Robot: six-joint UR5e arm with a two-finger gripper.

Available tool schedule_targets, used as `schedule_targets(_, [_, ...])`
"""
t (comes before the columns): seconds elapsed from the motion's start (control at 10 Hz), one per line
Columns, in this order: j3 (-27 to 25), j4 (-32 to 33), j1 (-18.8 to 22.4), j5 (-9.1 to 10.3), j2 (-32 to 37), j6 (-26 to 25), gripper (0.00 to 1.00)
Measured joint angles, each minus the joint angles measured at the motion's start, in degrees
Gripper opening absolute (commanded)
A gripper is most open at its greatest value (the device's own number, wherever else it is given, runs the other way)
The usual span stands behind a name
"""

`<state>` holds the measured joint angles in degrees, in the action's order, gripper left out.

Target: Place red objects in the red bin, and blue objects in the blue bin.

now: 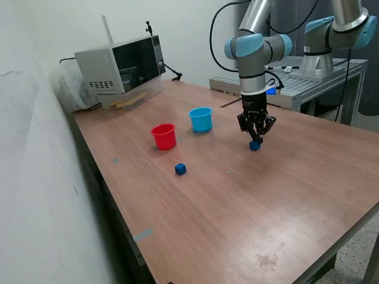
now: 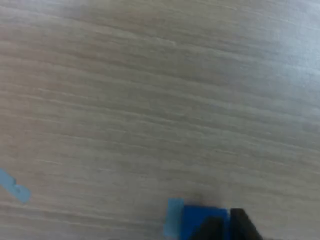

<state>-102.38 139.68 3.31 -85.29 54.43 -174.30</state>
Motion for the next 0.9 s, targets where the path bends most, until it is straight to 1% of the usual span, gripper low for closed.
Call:
schedule_targets(0.4, [-0.05,0.05,-0.19,0.04,-0.04,0.01,0.0])
schedule_targets(0.5, [-0.03,0.06,-0.19,0.04,-0.03,0.01,1.0])
schedule_targets(0.9, [-0.02,0.03,-0.1,-0.2,-0.01,0.08,1.0])
